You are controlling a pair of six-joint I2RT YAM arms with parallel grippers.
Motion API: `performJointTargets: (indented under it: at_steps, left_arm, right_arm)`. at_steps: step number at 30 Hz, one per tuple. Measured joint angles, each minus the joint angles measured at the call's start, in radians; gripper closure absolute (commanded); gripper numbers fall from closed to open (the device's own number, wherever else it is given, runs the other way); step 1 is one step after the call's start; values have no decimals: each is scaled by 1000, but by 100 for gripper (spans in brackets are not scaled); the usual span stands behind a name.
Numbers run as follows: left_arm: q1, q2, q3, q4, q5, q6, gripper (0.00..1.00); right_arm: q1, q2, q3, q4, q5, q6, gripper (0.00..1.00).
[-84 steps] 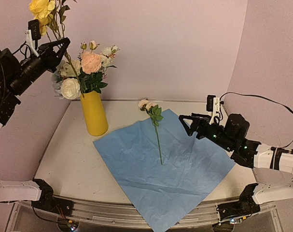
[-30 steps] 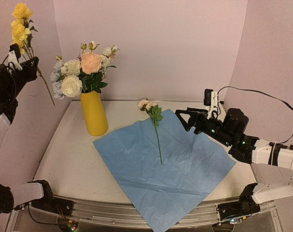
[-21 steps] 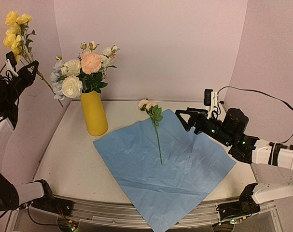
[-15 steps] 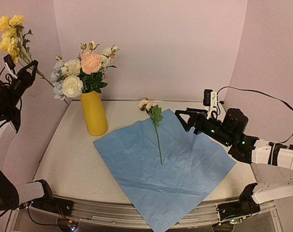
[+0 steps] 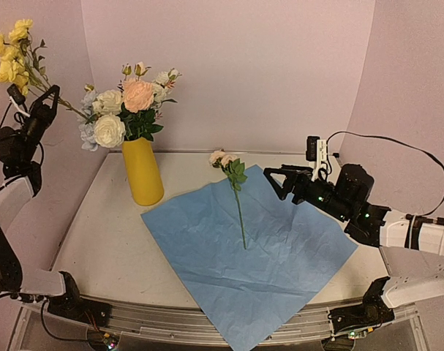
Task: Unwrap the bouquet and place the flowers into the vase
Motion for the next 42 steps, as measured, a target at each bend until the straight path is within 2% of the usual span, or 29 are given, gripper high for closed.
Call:
performJointTargets:
  at_steps: [5, 15, 24, 34, 42]
  left_arm:
    - [-90, 42, 1, 36, -34, 18, 100]
    - [-200, 92, 2, 58, -87, 182, 100]
    - [-204, 98, 26, 72, -88, 242, 100]
    - [-204, 105, 55, 81, -87, 241, 100]
    - [-215, 166, 34, 192, -84, 233, 100]
  right_arm:
    - [0, 6, 6, 0, 0, 0, 7]
    - [0, 6, 6, -1, 0, -8, 7]
    - [0, 6, 6, -4, 0, -11, 7]
    - [0, 9, 10, -6, 0, -11, 7]
    - [0, 12, 10, -6, 0, -15, 7]
